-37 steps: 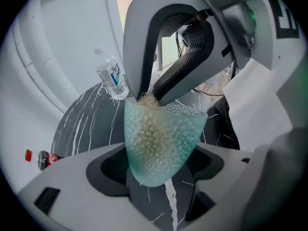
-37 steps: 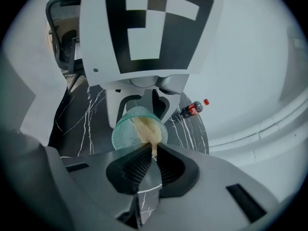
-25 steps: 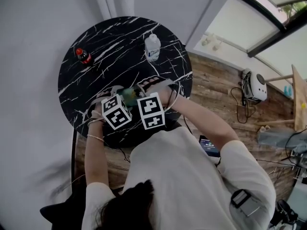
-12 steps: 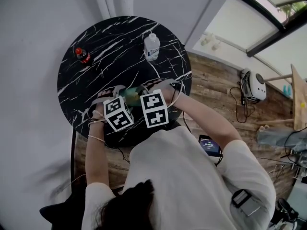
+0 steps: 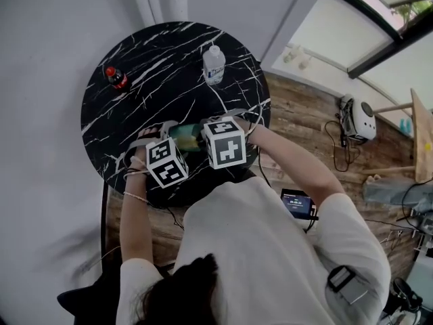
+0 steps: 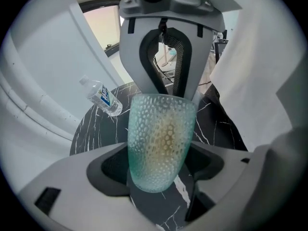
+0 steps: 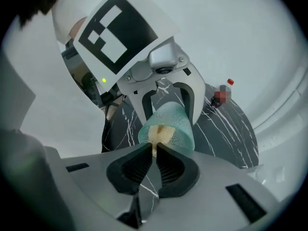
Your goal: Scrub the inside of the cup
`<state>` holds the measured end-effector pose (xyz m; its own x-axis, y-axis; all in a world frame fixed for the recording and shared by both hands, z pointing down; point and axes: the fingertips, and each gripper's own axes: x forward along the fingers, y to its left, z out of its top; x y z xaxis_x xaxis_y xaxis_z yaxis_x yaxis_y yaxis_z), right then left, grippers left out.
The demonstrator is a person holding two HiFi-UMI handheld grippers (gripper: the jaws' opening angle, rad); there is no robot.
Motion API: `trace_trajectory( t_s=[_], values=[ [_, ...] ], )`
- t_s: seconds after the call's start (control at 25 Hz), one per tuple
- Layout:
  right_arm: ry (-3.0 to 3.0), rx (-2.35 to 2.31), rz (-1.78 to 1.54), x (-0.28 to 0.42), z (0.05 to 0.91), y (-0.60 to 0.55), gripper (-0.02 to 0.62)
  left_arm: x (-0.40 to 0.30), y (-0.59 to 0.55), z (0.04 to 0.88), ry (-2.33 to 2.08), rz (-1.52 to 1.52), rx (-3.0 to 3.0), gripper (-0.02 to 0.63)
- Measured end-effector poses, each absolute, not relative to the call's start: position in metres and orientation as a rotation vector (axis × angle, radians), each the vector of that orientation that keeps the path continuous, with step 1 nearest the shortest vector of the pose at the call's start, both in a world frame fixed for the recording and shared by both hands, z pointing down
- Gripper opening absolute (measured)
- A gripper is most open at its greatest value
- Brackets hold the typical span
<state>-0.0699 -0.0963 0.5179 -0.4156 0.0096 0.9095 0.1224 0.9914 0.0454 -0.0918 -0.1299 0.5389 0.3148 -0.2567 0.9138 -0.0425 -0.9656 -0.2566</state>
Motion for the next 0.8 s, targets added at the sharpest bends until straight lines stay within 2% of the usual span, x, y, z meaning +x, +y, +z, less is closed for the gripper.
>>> trace_trajectory(
  t_s=[0.8],
  values=[
    [-2.397, -0.162, 0.628, -0.078, 0.471, -0.091, 0.044, -0.087, -0.135, 0.522, 0.332, -1.607, -2.356, 0.35]
  ],
)
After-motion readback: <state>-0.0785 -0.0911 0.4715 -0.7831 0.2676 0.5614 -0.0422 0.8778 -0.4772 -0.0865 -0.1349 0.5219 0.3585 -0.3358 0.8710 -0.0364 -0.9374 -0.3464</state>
